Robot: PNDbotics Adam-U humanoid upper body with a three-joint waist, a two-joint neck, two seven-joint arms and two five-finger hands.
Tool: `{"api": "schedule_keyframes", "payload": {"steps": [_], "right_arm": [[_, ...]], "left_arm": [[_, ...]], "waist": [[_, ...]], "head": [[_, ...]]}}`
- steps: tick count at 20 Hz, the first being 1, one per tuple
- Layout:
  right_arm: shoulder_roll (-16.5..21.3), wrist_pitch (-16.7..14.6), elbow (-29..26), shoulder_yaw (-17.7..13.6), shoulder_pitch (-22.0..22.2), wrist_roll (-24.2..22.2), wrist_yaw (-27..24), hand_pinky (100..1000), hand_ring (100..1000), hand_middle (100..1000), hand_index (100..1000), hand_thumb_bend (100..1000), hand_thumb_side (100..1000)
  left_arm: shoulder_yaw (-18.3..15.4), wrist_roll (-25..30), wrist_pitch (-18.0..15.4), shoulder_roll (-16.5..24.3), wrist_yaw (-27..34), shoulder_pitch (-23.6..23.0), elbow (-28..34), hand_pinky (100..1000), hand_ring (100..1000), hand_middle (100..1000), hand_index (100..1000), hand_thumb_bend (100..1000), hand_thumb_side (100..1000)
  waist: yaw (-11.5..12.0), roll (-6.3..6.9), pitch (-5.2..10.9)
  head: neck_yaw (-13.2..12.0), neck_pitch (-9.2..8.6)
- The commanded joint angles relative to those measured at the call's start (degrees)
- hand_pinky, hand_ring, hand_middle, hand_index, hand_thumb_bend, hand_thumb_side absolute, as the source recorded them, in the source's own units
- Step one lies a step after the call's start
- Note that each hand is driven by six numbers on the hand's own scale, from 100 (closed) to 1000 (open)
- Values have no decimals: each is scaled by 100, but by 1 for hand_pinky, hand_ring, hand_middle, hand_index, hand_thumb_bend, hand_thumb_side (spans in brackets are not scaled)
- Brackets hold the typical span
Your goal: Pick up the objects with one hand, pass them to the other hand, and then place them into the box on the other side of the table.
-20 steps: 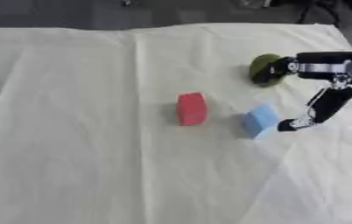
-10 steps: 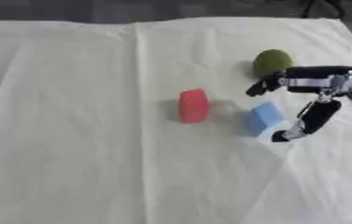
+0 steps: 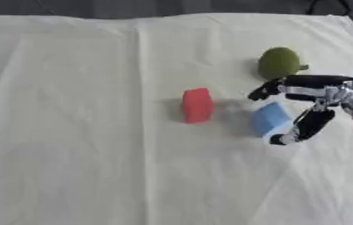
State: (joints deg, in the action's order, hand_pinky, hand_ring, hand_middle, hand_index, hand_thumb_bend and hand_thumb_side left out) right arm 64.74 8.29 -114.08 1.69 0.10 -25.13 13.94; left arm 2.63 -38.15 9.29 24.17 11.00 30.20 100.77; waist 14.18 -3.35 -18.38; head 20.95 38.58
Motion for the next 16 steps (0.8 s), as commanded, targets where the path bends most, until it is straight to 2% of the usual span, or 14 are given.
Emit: {"api": "schedule_keyframes", "payload": {"steps": [1, 9, 16], "right_arm": [[100, 124, -51, -146, 11, 34, 171, 933, 887, 844, 920, 445, 109], [43, 333, -50, -281, 116, -52, 400, 945, 874, 834, 904, 375, 100], [-10, 382, 28, -345, 170, -244, 645, 951, 860, 824, 891, 360, 100]], "left_arm": [[-59, -4, 10, 173, 19, 39, 101, 701, 665, 680, 753, 191, 696], [-63, -20, 18, 202, 25, 64, 118, 702, 666, 680, 753, 187, 697], [-63, -28, 24, 226, 39, 60, 130, 702, 667, 679, 753, 186, 698]], "waist": [[5, 84, 0], [45, 57, -93], [55, 34, -120]], "head": [[26, -117], [66, -243], [90, -270]]}}
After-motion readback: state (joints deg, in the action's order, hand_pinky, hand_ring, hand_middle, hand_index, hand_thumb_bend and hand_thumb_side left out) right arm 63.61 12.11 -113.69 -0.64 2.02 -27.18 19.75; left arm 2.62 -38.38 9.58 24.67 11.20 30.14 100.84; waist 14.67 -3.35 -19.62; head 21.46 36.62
